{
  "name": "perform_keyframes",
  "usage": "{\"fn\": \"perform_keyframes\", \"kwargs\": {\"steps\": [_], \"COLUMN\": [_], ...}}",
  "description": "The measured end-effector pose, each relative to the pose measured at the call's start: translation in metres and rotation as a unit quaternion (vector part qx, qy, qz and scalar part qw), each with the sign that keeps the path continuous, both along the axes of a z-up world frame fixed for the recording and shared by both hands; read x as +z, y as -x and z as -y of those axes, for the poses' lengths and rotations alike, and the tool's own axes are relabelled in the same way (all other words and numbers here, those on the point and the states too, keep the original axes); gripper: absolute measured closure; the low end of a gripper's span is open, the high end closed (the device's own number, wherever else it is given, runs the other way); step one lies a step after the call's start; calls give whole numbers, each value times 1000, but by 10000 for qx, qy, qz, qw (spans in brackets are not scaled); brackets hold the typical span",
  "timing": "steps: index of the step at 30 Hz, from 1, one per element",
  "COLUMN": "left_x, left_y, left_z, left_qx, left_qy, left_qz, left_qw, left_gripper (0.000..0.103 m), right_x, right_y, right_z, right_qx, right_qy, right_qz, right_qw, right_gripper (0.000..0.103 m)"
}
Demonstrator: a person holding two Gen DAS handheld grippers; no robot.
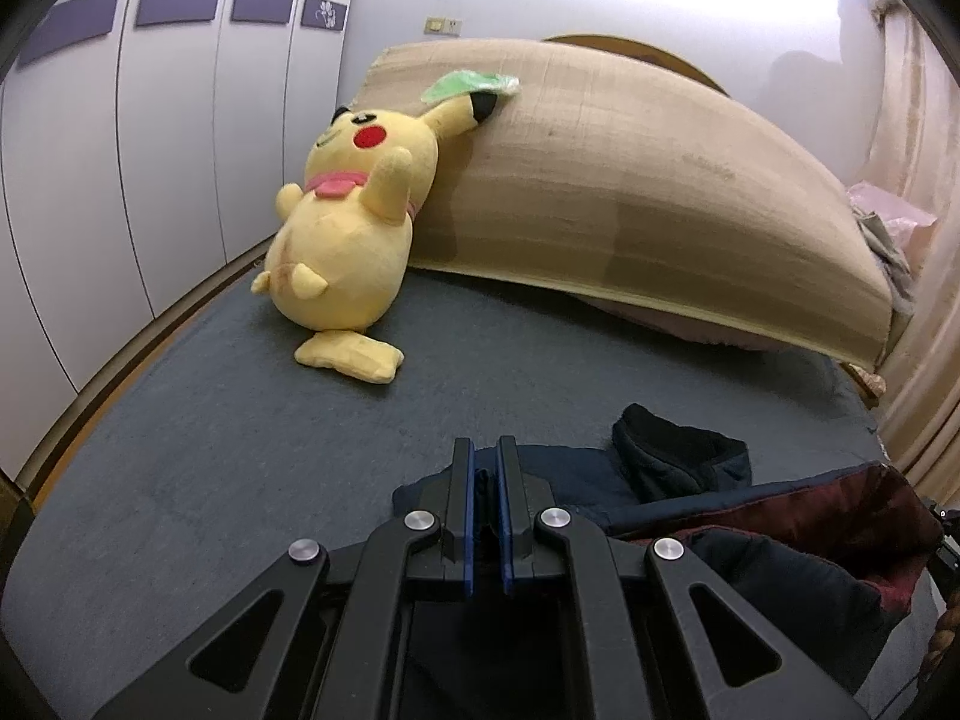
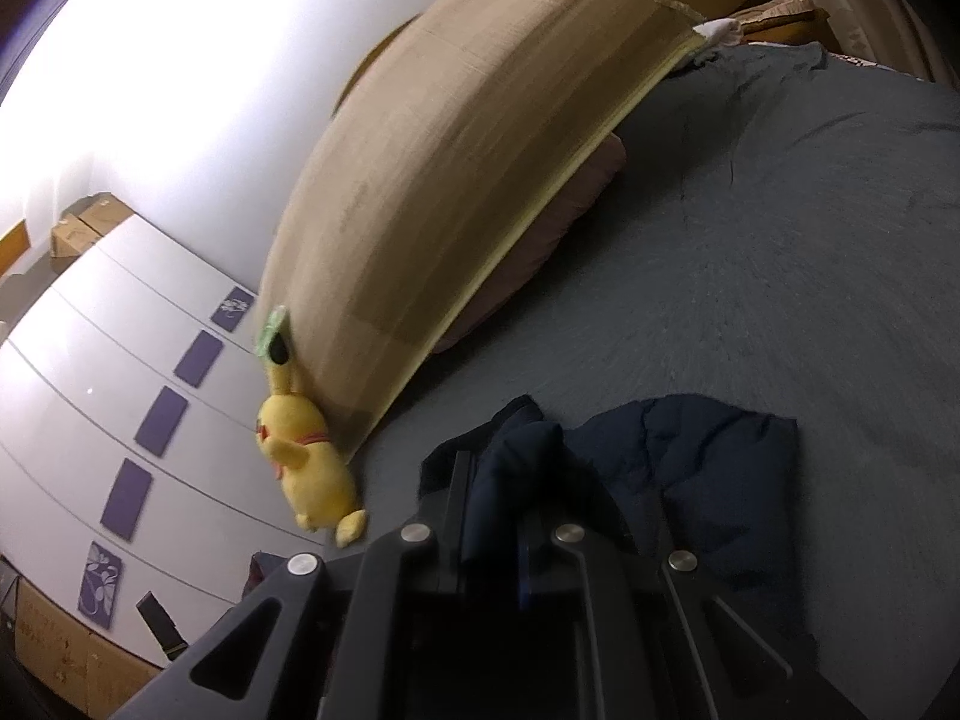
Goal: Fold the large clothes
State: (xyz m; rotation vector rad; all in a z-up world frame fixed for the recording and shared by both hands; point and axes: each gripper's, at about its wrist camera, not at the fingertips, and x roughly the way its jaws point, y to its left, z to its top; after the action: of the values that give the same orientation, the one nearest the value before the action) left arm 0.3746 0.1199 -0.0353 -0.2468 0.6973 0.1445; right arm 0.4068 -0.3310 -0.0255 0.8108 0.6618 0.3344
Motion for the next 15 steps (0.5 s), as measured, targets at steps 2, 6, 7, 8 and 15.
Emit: {"fn": "perform_keyframes", "kwargs": {"steps": [2,6,7,8,15], "left_x": [-8,-27,-31,-34,-61], "left_y": [-13,-42,-46,-52,-88], "left_z": [-1,0,0,1,9], "left_qx": [28,72,61,49,-75], "left_qy": [2,-51,-75,-100,-325], "left_qz": [-82,-331,-372,-432,-767], "left_qw": [10000,9994,9993,9990,9965], "left_gripper": [97,97,97,97,96], "right_x": [-5,-19,-23,-26,-64], "right_y": [-15,-48,-54,-59,-89], "right_z": [-4,-11,-13,-14,-16], "right_qx": [-2,-4,-13,-23,-142], "right_qy": [76,209,233,254,274], "right_qz": [-103,-353,-411,-461,-868], "right_qw": [9999,9992,9989,9986,9957], "right_gripper": [92,92,92,92,92]}}
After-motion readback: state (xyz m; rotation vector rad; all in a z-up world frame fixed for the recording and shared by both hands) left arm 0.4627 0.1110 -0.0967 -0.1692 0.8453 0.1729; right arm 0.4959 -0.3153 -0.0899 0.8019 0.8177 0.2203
